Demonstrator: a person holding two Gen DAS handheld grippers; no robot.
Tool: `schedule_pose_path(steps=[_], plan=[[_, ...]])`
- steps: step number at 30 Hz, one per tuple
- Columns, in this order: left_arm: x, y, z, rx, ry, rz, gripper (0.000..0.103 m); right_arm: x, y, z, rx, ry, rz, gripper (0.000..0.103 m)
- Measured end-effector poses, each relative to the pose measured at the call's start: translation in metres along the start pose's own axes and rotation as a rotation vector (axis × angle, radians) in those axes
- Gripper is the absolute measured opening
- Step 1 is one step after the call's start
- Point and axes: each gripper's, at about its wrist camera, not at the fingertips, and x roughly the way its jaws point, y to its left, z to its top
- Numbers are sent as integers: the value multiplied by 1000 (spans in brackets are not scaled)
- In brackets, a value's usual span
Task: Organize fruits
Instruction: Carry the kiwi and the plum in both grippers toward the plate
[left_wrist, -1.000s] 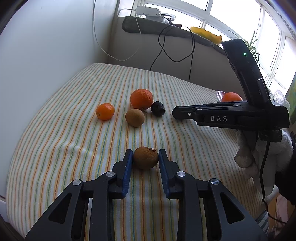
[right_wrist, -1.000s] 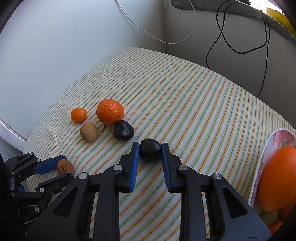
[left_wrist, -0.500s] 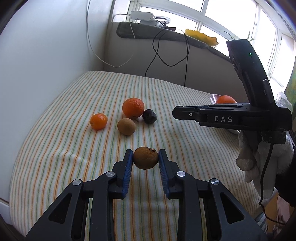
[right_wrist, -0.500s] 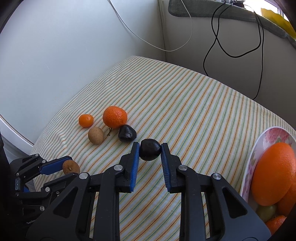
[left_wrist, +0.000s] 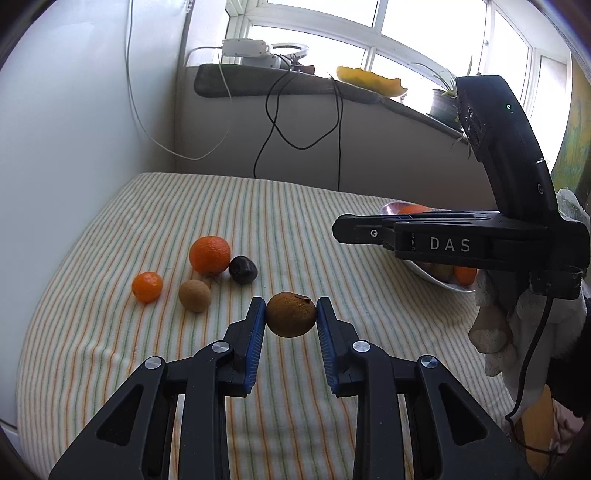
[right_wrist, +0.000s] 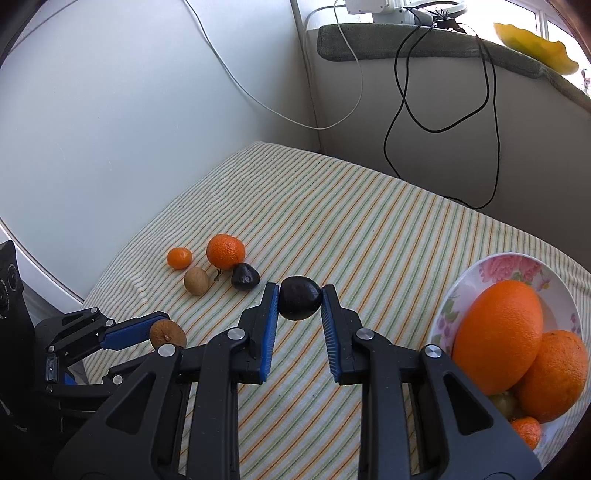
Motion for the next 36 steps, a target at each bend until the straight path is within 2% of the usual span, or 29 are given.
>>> schedule_pose_path(steps=[22, 36], plan=[[22, -69, 32, 103, -21, -93, 26, -59, -73, 0, 85, -113, -67, 24], [40, -107, 39, 146, -10, -148, 26, -86, -125, -7, 157, -140, -124, 24]])
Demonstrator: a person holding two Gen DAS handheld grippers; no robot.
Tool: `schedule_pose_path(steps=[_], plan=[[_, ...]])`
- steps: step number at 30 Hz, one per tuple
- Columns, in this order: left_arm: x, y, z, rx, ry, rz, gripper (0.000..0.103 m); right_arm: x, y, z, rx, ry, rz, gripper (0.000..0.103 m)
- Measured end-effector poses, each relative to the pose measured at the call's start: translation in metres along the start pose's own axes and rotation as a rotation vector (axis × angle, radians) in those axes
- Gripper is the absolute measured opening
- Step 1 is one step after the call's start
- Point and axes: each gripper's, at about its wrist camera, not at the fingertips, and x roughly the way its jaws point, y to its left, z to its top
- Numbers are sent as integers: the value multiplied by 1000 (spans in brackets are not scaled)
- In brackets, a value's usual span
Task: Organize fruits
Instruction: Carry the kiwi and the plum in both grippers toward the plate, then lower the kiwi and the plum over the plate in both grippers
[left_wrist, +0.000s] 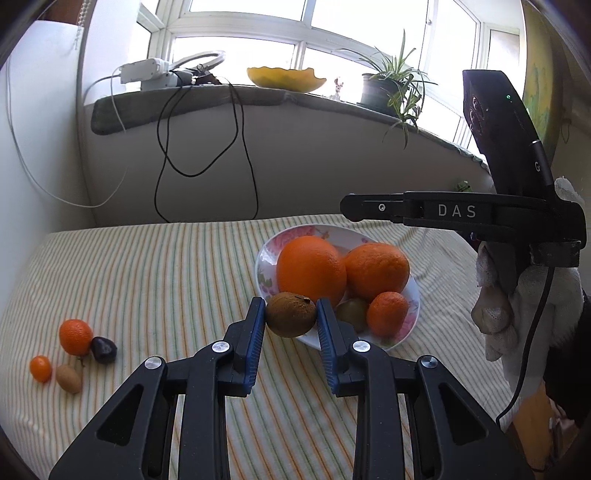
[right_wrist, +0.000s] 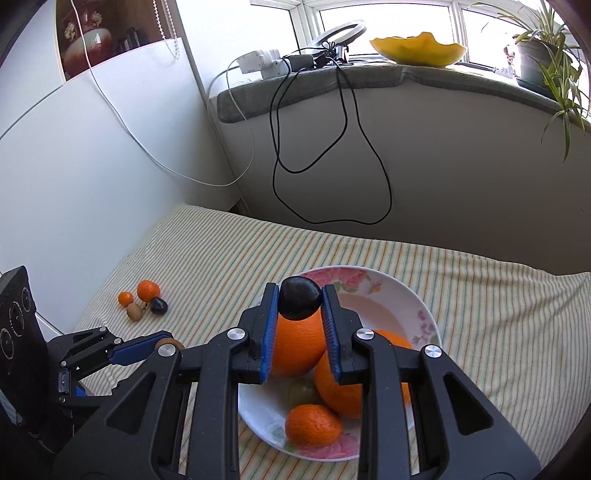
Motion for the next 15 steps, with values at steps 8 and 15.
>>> schedule_pose_path(steps=[8, 15], plan=[[14, -17, 2, 24, 18, -31, 26, 6, -24, 4, 30, 15, -19, 24], [24, -27, 4, 40, 33, -53, 26, 14, -36, 5, 48, 33, -24, 24]])
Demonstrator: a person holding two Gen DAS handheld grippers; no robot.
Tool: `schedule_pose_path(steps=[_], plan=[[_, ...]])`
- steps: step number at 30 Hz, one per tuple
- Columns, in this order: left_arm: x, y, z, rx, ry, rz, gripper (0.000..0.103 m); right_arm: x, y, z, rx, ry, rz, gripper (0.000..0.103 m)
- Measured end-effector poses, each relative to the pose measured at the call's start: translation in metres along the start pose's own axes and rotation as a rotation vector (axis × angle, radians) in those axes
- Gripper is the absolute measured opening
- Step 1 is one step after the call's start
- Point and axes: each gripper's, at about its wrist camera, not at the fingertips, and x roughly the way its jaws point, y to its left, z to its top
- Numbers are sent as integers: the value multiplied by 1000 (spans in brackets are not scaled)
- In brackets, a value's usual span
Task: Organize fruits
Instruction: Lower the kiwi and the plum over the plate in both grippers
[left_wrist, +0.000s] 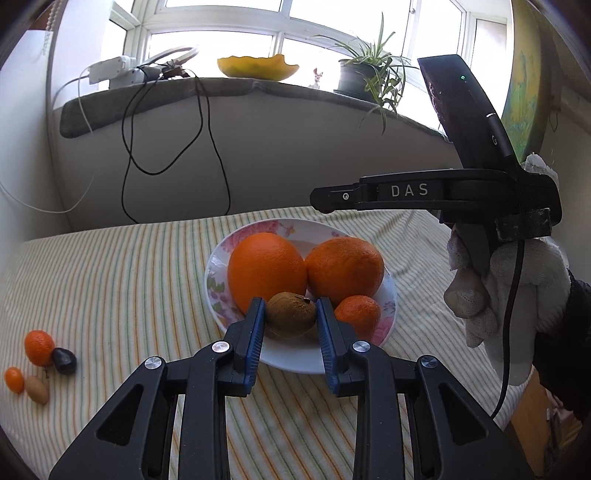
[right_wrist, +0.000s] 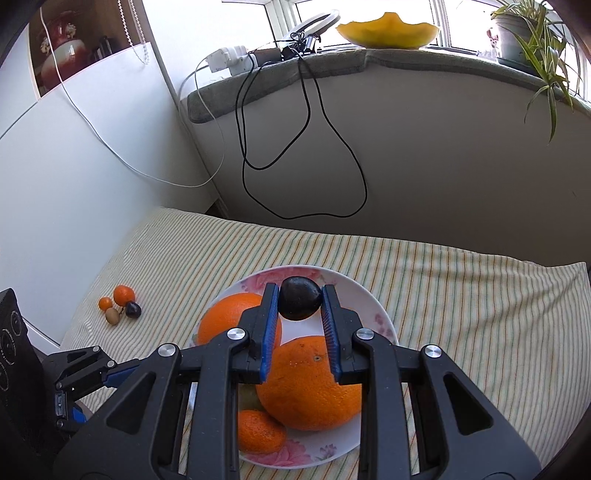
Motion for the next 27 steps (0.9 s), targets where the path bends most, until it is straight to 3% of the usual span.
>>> schedule_pose_path(steps=[27], plan=[[8, -7, 3, 21, 11, -14, 27, 16, -12, 4, 12, 30, 9, 24]])
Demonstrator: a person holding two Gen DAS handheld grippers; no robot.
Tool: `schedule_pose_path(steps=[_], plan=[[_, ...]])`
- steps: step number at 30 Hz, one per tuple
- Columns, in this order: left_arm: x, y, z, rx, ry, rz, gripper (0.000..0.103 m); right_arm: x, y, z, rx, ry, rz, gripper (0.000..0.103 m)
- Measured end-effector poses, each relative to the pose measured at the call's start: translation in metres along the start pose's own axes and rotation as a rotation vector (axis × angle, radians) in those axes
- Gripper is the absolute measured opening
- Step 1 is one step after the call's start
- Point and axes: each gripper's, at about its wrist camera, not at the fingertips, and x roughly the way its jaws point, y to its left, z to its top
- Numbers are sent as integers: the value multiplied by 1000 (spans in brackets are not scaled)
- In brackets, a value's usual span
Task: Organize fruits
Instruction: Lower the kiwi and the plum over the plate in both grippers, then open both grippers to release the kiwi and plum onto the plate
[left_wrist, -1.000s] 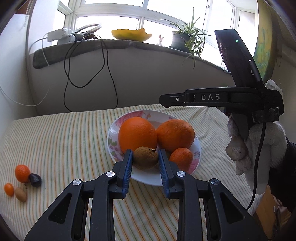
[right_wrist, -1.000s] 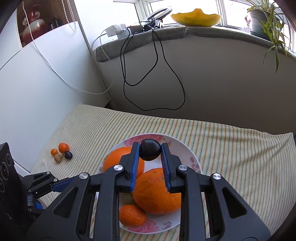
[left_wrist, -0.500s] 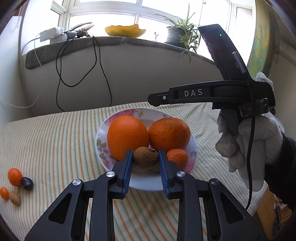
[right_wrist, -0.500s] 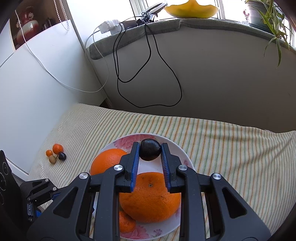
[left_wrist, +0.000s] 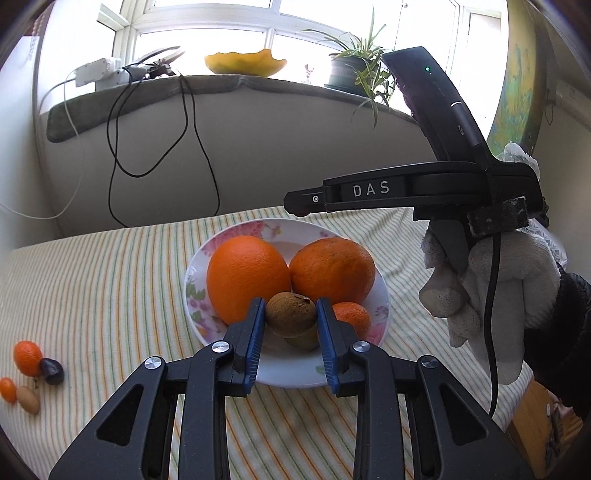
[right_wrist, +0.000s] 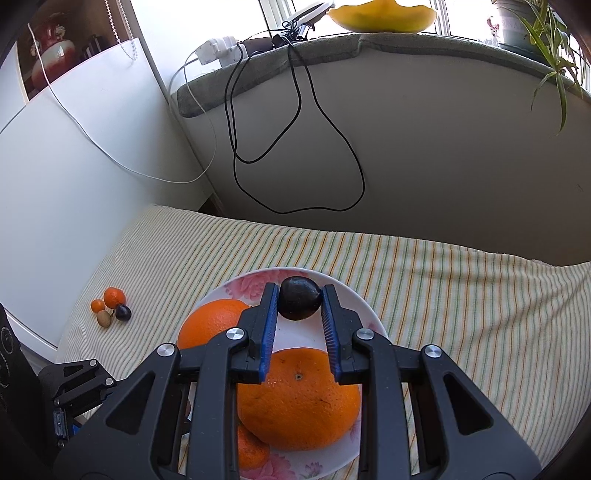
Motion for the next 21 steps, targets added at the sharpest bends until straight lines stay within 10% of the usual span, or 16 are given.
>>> schedule_pose_path(steps=[4, 6, 13, 21], plan=[[-2, 1, 1, -11, -10, 2, 42, 0, 2, 0, -10, -2, -6, 35], [-3, 1, 2, -10, -11, 5, 44, -3, 2, 0, -16, -22, -20, 64], [-7, 4, 3, -27, -22, 34, 69, -9, 3, 3, -24, -39, -26, 70], [-10, 6, 3, -33, -20, 57, 72, -17, 9, 4, -31, -62, -42, 83]])
